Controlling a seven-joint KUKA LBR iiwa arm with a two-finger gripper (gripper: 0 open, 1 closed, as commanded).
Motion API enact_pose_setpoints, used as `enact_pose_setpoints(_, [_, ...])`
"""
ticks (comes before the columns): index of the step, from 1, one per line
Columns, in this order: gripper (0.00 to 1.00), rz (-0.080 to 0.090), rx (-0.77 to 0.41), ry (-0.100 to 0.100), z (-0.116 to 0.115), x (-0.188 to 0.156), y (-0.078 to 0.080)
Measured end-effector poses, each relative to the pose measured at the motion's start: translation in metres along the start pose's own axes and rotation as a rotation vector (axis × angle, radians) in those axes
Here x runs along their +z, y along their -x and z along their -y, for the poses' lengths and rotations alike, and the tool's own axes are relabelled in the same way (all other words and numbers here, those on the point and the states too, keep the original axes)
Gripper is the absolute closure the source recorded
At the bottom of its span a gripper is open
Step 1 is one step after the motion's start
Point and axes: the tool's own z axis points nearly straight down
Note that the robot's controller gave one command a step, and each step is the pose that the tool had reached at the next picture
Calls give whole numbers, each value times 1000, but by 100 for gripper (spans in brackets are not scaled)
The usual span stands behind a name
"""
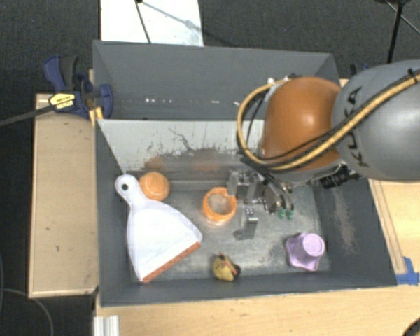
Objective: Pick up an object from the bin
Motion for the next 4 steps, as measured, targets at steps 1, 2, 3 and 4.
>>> enact_pose_setpoints(1, [0,8,2,1,0,-4,2])
enact_pose_setpoints(2, [0,15,-78,0,-5,16,7])
enact_pose_setpoints(3, [0,7,-129,0,-8,51,5])
enact_pose_setpoints(4, [0,9,203,1,-5,65,17])
